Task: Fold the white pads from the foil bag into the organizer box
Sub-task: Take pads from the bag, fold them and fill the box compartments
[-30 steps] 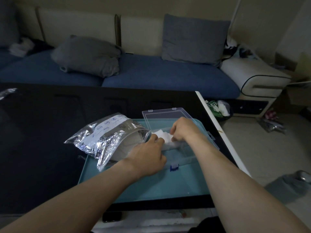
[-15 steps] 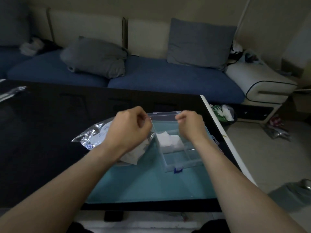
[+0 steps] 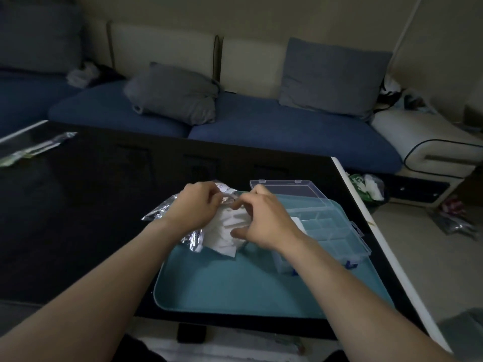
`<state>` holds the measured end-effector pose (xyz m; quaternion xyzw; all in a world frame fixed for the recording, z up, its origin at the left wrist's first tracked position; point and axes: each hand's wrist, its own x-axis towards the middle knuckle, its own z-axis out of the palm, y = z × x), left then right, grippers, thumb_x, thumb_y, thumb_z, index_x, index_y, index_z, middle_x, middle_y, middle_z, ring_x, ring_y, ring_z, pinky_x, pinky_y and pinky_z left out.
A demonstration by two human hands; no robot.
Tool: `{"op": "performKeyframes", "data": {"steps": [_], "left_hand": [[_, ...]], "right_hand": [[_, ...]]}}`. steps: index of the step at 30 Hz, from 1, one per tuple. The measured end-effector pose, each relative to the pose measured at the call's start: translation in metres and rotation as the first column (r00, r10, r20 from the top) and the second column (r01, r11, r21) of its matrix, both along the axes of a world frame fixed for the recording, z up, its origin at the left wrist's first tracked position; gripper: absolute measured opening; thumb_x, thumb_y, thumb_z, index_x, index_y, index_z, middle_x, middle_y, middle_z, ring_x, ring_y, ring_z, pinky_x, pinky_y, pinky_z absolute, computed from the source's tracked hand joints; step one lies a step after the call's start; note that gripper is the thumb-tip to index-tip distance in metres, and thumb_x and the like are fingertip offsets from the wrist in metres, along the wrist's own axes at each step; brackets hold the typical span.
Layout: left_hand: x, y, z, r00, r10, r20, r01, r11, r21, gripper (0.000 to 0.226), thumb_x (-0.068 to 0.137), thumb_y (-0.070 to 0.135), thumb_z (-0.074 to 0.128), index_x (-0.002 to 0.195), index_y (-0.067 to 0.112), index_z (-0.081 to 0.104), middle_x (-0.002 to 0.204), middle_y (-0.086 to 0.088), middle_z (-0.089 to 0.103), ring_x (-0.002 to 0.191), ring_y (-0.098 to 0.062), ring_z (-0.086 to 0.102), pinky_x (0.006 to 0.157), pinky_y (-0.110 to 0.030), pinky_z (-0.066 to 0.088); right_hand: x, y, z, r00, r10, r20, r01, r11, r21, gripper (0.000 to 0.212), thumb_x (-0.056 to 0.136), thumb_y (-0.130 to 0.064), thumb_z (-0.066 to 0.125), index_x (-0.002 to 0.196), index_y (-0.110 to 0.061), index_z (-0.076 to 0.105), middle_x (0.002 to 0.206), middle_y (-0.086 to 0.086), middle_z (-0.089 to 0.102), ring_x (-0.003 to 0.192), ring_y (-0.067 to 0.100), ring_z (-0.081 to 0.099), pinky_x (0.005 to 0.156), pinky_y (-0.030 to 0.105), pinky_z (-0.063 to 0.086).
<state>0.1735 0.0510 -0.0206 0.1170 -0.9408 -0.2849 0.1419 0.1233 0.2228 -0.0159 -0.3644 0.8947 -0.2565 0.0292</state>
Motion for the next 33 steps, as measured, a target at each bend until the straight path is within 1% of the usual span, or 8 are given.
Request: {"op": "performKeyframes", "data": {"steps": [3,5,11,17,21,24,28,33], "left_hand": [[-0.001,-0.01,-0.002,0.999,0.047,-0.002,-0.047,0.994,0.101,0.017,0.096,0.022,0.055,0.094,0.015,0.07,0.081,0.0,0.067,0.076,-0.016,0.062,0.055,-0.017,0.039],[-0.002,-0.013,-0.004,0.999,0.045,0.018,-0.047,0.988,0.147,0.017,0.096,0.023,0.056,0.094,0.016,0.071,0.082,0.0,0.068,0.075,-0.014,0.061,0.054,-0.011,0.038],[-0.002,-0.016,-0.006,0.999,0.036,0.039,-0.044,0.976,0.214,0.016,0.097,0.024,0.056,0.092,0.017,0.07,0.082,0.0,0.068,0.072,-0.01,0.06,0.055,-0.017,0.041],[-0.003,-0.015,-0.006,0.998,0.023,0.059,-0.036,0.973,0.23,0.019,0.099,0.023,0.053,0.092,0.015,0.069,0.081,-0.001,0.066,0.074,-0.016,0.062,0.058,-0.023,0.045],[-0.004,-0.014,-0.006,0.997,0.032,0.072,-0.049,0.969,0.241,0.018,0.099,0.019,0.05,0.091,0.015,0.065,0.084,-0.004,0.066,0.078,-0.018,0.061,0.058,-0.022,0.043],[-0.005,-0.013,-0.005,0.997,0.031,0.073,-0.048,0.965,0.258,0.018,0.098,0.018,0.05,0.09,0.014,0.066,0.081,-0.001,0.064,0.071,-0.011,0.057,0.054,-0.021,0.04],[-0.005,-0.011,-0.005,0.997,0.023,0.071,-0.04,0.971,0.238,0.021,0.097,0.019,0.052,0.078,0.022,0.061,0.073,0.004,0.061,0.068,-0.008,0.055,0.052,-0.021,0.037],[-0.004,-0.013,-0.006,0.998,0.007,0.061,-0.021,0.968,0.249,0.019,0.096,0.019,0.054,0.079,0.019,0.064,0.072,0.004,0.062,0.07,-0.012,0.056,0.054,-0.019,0.039]], "right_hand": [[0.005,-0.005,-0.003,0.996,0.092,0.005,-0.09,0.97,0.225,0.089,0.06,-0.039,0.094,0.137,-0.025,0.052,0.127,-0.002,0.046,0.112,0.018,0.055,0.092,0.033,0.049],[0.008,-0.008,-0.008,0.993,0.116,-0.037,-0.099,0.947,0.307,0.095,0.061,-0.039,0.093,0.142,-0.025,0.046,0.136,0.002,0.046,0.12,0.025,0.053,0.096,0.041,0.049],[0.002,-0.015,-0.016,0.99,0.121,-0.072,-0.101,0.966,0.239,0.058,0.072,-0.027,0.085,0.125,-0.019,0.063,0.131,0.004,0.053,0.116,0.03,0.057,0.095,0.042,0.049],[-0.004,-0.006,-0.018,0.986,0.166,0.011,-0.166,0.977,0.138,0.046,0.088,-0.019,0.075,0.132,-0.02,0.063,0.134,0.0,0.053,0.112,0.02,0.059,0.097,0.025,0.042],[-0.002,-0.009,-0.02,0.971,0.212,-0.108,-0.198,0.971,0.132,0.036,0.094,-0.014,0.063,0.129,-0.023,0.064,0.132,0.0,0.055,0.113,0.028,0.06,0.09,0.04,0.05],[0.006,-0.015,-0.02,0.943,0.249,-0.221,-0.214,0.962,0.168,0.043,0.091,-0.028,0.064,0.134,-0.03,0.059,0.137,-0.001,0.052,0.104,0.031,0.062,0.079,0.042,0.053],[0.015,-0.025,-0.025,0.937,0.21,-0.281,-0.183,0.976,0.118,0.034,0.086,-0.044,0.07,0.114,-0.025,0.072,0.122,0.001,0.056,0.1,0.029,0.063,0.073,0.04,0.05],[0.012,-0.034,-0.028,0.964,0.165,-0.206,-0.171,0.985,-0.012,0.018,0.093,-0.023,0.063,0.099,-0.015,0.077,0.111,0.005,0.064,0.1,0.027,0.061,0.076,0.031,0.043]]}}
